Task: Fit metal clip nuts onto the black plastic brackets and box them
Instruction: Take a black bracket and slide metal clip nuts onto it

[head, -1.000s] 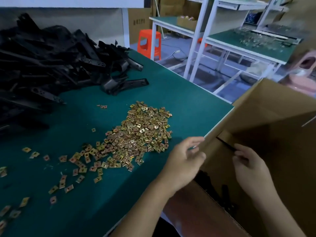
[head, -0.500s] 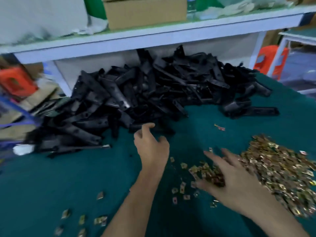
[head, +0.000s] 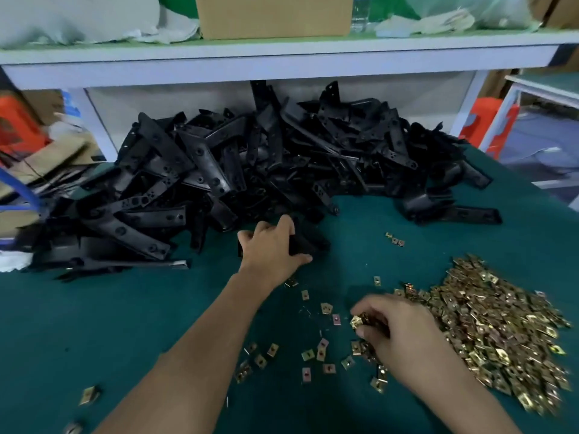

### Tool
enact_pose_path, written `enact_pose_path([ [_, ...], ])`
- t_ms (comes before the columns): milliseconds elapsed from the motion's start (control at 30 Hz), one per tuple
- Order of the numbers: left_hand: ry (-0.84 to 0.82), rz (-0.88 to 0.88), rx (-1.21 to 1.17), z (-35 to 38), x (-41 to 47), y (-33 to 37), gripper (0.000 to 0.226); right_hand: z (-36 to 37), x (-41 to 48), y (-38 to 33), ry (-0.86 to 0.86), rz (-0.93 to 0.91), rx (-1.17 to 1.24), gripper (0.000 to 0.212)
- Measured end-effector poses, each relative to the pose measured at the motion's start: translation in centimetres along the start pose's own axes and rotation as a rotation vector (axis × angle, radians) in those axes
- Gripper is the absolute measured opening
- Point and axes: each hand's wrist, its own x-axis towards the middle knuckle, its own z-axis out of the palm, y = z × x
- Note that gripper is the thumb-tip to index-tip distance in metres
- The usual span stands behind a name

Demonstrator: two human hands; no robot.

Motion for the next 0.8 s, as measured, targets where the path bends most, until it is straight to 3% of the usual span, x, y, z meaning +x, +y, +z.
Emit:
enact_pose_path([
  [233,0.146,-0.005,-0.313,-2.2,-2.7,1.7,0.055,-0.7,0.0,0.6,0.093,-0.036,0.163,0.029],
  [367,0.271,0.008,-0.454,-3.0,-4.4,1.7,0.02,-1.1,0.3,1.1,0.072,-0.034,0.188,0.029],
  [433,0.328,0.002,-0.528,-3.2,-5.0,1.6,0.02,-1.4,0.4,1.3,0.063,-0.017,0.209,0.026],
  [633,0.138,0.054,-0.839,-3.4,-4.8,0.4,0.025,-1.7,0.7,1.4,0.028,0.051,0.252,0.022],
  [700,0.115,0.082,-0.936,-3.1,-4.7,0.2,0.034,-1.7,0.8,1.5,0.034,0.069,0.295,0.026],
  [800,0.083,0.031,-1.053,-3.0,-4.6,0.0,0.03,-1.7,0.9,1.5,0.032,0.066,0.287,0.026],
])
